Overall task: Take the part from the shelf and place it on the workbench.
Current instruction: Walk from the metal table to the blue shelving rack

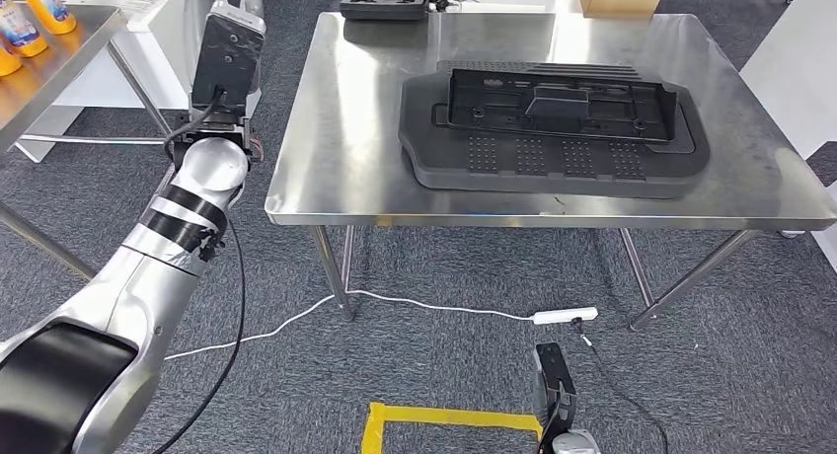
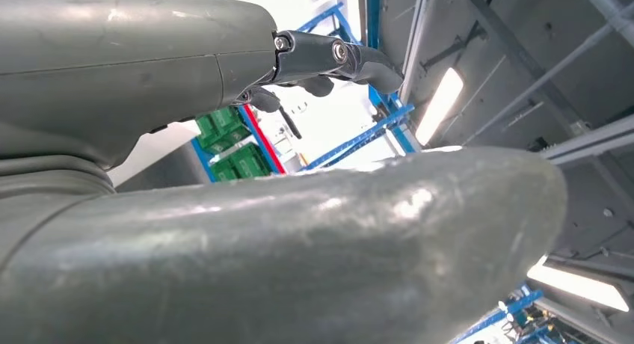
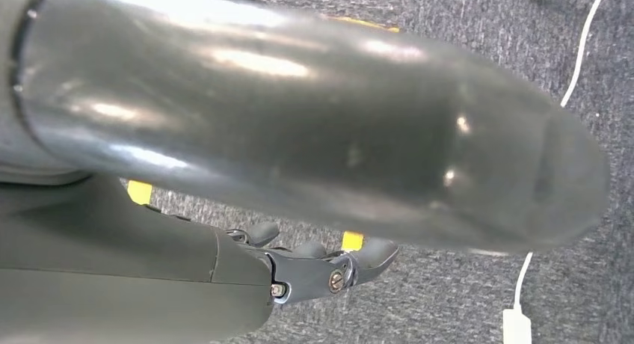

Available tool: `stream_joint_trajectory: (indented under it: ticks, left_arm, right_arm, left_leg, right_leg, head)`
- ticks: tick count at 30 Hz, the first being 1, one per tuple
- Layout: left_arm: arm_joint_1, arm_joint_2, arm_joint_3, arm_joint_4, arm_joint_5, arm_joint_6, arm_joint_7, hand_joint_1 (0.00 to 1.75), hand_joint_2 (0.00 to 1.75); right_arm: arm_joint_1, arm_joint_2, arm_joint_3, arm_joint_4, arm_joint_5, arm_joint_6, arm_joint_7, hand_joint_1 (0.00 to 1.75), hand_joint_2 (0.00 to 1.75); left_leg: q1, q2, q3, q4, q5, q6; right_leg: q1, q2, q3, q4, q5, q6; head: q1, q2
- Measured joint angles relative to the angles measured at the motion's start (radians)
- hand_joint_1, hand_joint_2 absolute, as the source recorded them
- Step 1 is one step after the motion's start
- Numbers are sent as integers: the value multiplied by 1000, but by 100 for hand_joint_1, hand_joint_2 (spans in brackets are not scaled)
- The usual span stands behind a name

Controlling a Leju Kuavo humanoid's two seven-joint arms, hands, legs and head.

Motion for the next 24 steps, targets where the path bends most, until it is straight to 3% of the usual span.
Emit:
stream_joint_trajectory:
  ticks: [2,5,7,15,19,21,24]
  left_arm:
    - [-2,1,0,0,0,0,0,0,0]
    - [-1,1,-1,1,0,0,0,0,0]
    - [-1,1,-1,1,0,0,0,0,0]
    - [-2,1,-1,1,1,0,0,0,0]
    - [-6,2,0,1,1,0,0,0,0]
    - [-10,2,0,1,1,0,-1,0,0]
    - [-9,1,0,1,2,0,-1,0,0]
  right_arm:
    - [-1,-2,0,0,-2,2,1,0,0]
    - [0,-3,0,0,-3,3,1,0,0]
    - [-1,-2,0,0,-2,4,1,0,0]
    - [-1,-1,1,0,5,13,-5,0,0]
    - [-2,1,6,0,11,12,-7,0,0]
    - [-2,-1,8,0,13,10,-8,0,0]
    - [0,-3,9,0,14,10,-8,0,0]
  left_leg:
    - [-1,1,31,-64,14,1]
    - [-4,-5,25,-69,20,9]
    - [-9,-8,21,-69,22,14]
    - [-17,-9,10,-66,27,28]
    - [-19,-10,10,-74,34,53]
    - [-12,-12,18,-92,47,65]
    - [-8,-23,15,-98,56,68]
  right_leg:
    - [5,-1,-6,5,-1,7]
    - [8,-1,-11,2,4,2]
    - [8,-2,-11,-5,9,5]
    - [5,-3,-13,-20,23,29]
    - [2,-6,-17,-21,27,51]
    - [3,1,-45,37,-6,45]
    - [4,15,-127,230,-97,30]
  head:
    - [2,0]
    - [5,0]
    - [5,0]
    - [5,0]
    - [4,0]
    - [6,0]
    - [8,0]
